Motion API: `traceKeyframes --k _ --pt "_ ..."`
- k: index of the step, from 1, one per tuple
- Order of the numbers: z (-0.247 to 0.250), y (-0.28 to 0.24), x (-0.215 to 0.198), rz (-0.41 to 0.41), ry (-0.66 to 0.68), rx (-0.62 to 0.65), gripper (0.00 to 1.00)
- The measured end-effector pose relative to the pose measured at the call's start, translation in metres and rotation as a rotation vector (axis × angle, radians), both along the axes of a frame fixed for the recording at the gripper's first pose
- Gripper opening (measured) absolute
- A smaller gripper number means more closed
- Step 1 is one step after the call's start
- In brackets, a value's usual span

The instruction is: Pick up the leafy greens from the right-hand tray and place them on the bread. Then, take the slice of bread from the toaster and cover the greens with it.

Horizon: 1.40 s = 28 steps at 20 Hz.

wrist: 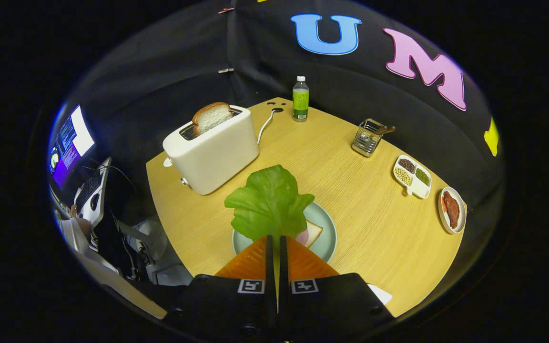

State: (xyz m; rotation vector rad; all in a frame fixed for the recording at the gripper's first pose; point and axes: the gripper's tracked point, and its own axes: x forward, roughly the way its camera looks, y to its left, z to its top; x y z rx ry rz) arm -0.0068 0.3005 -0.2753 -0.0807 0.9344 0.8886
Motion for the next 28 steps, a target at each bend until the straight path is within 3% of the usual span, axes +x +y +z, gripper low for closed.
traceKeyframes --k 2,4,7,9,12,16,21,28 --pt "-0.013 0.011 0.013 -0.023 0.007 -0.009 0.06" --pt "-0.026 0.017 0.018 -0.042 0.043 -0.032 0.17" --pt "-0.033 0.025 0.016 -0.036 0.037 -0.038 0.71" --pt "-0.024 0.027 0.019 -0.017 -0.034 -0.015 0.78" --pt "0.017 0.035 0.028 -0.019 -0.205 0.095 0.77" --pt "0.072 0.037 0.033 -0.056 -0.332 0.201 0.75" --pt "0.129 0.044 0.031 -0.056 -0.431 0.269 0.77" --pt "0.177 0.104 0.023 0.001 -0.461 0.343 0.77"
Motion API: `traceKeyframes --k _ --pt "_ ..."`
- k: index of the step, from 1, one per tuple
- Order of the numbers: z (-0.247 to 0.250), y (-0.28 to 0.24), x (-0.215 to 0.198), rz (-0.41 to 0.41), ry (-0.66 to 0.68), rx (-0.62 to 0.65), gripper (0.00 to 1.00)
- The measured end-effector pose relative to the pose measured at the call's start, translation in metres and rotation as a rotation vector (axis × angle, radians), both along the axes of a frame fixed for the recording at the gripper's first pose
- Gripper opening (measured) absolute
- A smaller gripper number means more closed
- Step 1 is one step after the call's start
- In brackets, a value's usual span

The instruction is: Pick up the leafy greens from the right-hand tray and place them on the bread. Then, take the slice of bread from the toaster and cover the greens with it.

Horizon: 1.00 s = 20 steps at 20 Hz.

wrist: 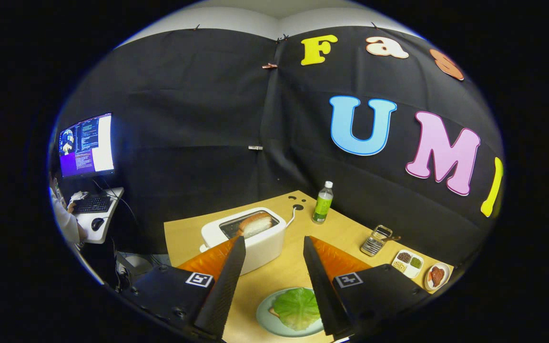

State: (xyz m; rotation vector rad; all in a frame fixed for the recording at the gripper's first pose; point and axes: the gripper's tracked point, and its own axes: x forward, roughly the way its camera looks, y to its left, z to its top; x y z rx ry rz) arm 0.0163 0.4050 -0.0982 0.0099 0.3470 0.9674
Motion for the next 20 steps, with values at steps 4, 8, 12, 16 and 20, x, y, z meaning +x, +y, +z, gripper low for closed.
traceKeyframes --k 4,8,12,16,20 --pt "0.007 0.039 0.003 0.005 0.066 0.030 0.77" --pt "-0.006 0.076 0.017 -0.030 0.185 0.029 0.77" --pt "-0.037 0.114 0.023 -0.062 0.379 0.022 0.78" --pt "-0.070 0.138 0.038 -0.119 0.503 -0.002 0.78" --pt "-0.094 0.159 0.049 -0.167 0.546 -0.035 0.78"
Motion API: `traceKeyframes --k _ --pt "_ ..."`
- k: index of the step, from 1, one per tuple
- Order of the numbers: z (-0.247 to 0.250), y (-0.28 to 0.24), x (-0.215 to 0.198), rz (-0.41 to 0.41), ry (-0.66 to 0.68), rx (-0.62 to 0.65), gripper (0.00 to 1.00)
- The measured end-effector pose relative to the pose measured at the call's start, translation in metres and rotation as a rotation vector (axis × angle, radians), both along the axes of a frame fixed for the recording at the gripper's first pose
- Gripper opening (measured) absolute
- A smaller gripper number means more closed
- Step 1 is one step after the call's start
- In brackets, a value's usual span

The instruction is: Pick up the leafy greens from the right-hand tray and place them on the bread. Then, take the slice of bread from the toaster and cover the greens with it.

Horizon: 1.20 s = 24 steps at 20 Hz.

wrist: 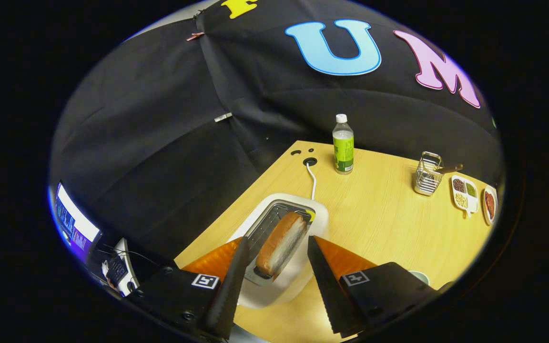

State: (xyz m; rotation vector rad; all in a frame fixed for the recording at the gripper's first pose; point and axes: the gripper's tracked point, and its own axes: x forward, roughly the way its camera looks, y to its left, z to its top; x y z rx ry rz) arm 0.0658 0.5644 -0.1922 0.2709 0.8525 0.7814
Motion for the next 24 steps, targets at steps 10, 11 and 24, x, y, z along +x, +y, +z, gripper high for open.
traceKeyframes --k 10,11,24 --pt "-0.027 0.012 0.004 -0.083 0.167 -0.039 0.25" --pt "-0.024 0.013 0.002 -0.075 0.160 -0.038 0.14" --pt "0.075 -0.040 0.016 -0.127 0.007 0.105 0.11"
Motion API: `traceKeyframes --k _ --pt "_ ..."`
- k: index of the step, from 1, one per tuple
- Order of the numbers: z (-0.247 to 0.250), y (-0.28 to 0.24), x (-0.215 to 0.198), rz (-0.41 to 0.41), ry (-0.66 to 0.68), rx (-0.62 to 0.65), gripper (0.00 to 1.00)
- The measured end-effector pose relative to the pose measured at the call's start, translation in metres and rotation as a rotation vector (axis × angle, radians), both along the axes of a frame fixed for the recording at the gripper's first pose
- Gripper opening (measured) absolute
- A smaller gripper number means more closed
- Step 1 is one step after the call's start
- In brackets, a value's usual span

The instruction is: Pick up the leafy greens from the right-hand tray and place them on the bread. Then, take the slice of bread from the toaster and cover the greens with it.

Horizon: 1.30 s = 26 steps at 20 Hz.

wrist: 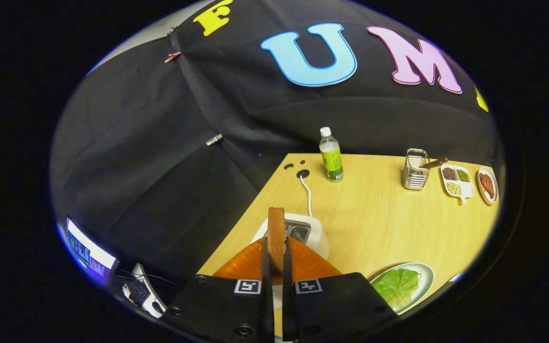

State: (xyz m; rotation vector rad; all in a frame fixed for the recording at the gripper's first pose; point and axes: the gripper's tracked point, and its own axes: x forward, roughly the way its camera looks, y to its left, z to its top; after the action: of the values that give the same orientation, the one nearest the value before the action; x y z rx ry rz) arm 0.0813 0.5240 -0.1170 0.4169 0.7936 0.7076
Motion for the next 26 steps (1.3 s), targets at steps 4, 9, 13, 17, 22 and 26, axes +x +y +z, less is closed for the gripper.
traceKeyframes --k 4,9,13,17,22,26 --pt "0.029 -0.041 0.003 -0.015 -0.075 0.015 0.11" --pt "0.024 -0.100 0.007 -0.058 -0.101 -0.038 0.11" --pt "-0.024 -0.147 -0.008 -0.078 -0.082 -0.134 0.11" --pt "-0.105 -0.185 -0.031 -0.102 0.029 -0.202 0.11" --pt "-0.164 -0.183 -0.052 -0.101 0.119 -0.214 0.11" --pt "-0.171 -0.169 -0.060 -0.155 0.224 -0.101 0.11"
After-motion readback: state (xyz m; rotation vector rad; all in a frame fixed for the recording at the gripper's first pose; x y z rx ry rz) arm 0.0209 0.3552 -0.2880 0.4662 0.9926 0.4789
